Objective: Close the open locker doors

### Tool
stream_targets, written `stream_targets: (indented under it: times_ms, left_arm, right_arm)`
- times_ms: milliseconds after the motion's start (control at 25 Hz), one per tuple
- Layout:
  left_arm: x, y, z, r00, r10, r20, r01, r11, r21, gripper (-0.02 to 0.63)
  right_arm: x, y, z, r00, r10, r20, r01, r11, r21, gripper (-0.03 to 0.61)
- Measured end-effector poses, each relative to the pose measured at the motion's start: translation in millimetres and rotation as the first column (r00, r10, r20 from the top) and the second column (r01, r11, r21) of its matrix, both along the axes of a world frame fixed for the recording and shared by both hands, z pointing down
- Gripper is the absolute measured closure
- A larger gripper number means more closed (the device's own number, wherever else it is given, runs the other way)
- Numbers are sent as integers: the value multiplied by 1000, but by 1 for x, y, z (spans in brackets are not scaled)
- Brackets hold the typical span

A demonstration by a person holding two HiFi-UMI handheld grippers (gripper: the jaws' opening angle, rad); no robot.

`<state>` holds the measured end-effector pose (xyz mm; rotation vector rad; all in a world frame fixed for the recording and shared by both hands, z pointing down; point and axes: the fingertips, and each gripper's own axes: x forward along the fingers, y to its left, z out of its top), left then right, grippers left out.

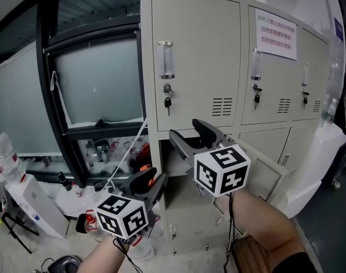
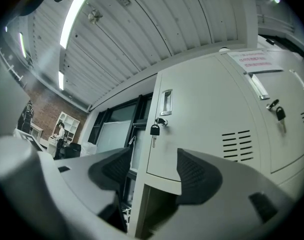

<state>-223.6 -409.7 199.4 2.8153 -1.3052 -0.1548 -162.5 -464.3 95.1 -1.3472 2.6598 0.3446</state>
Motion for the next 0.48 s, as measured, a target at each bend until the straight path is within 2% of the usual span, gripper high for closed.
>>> stream_targets:
  times_ms: [120, 200, 280, 400, 480]
  left_arm:
    - [15, 12, -2, 1000, 3, -2, -3, 1000, 2, 483]
    - [27, 20, -4, 1000, 7, -1, -7, 1000, 7, 483]
    - [40, 29, -6, 1000, 11, 1, -11, 1000, 11, 483]
    - [61, 43, -8, 1000, 17, 2, -17, 1000, 11, 483]
    - [75, 53, -8, 1000, 17, 4, -17, 1000, 10, 484]
  right_arm:
    - [22, 18, -1, 1000, 16, 24, -16, 1000, 13, 322]
    - [36, 30, 0, 999, 27, 18, -28, 999, 23, 386]
    - [49, 42, 3, 1000, 28, 2, -28, 999, 29, 484]
    - [70, 59, 8, 1000, 25, -3, -25, 999, 24, 557]
    - [84, 70, 12, 1000, 23, -8, -22, 1000, 17, 575]
